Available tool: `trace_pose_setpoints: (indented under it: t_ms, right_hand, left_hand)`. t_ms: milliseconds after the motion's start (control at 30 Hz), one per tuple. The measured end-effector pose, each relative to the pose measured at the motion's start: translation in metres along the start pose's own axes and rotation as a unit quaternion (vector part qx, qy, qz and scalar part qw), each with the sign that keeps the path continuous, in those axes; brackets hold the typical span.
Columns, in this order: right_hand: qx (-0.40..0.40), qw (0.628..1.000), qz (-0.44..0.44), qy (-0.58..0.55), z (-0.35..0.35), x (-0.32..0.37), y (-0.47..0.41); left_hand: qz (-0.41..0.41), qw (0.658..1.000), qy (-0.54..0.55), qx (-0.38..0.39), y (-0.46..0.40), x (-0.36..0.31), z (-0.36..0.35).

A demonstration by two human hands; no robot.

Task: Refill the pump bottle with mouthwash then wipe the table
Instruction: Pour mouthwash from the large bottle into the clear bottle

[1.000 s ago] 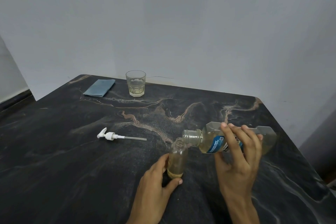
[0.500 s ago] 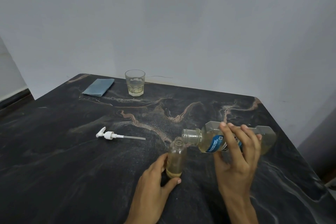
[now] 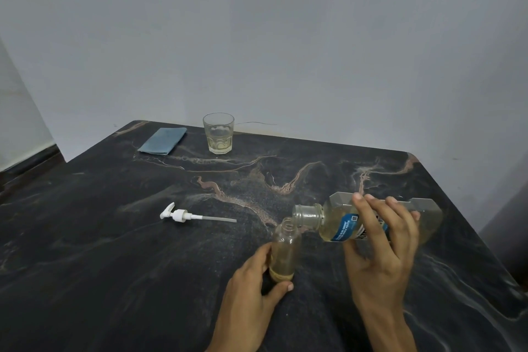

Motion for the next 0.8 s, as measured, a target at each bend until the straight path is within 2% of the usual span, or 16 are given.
trace_pose_setpoints:
  t_ms: [800]
  right_hand:
    - [0.005, 1.000, 0.008, 0.013, -0.0002, -0.0035, -0.0006]
  left_hand:
    - [0.002, 1.000, 0.000, -0.006, 0.0007, 0.0010, -0.0017]
Point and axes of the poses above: each hand's wrist, its own y-axis away from the middle knuckle, its own z-axis out of the back of the hand, x = y × z, the point moved 4 cm from there along -y, towards the middle knuckle, and after that the axes turned 12 degrees about -z, right-handed, at the moved point
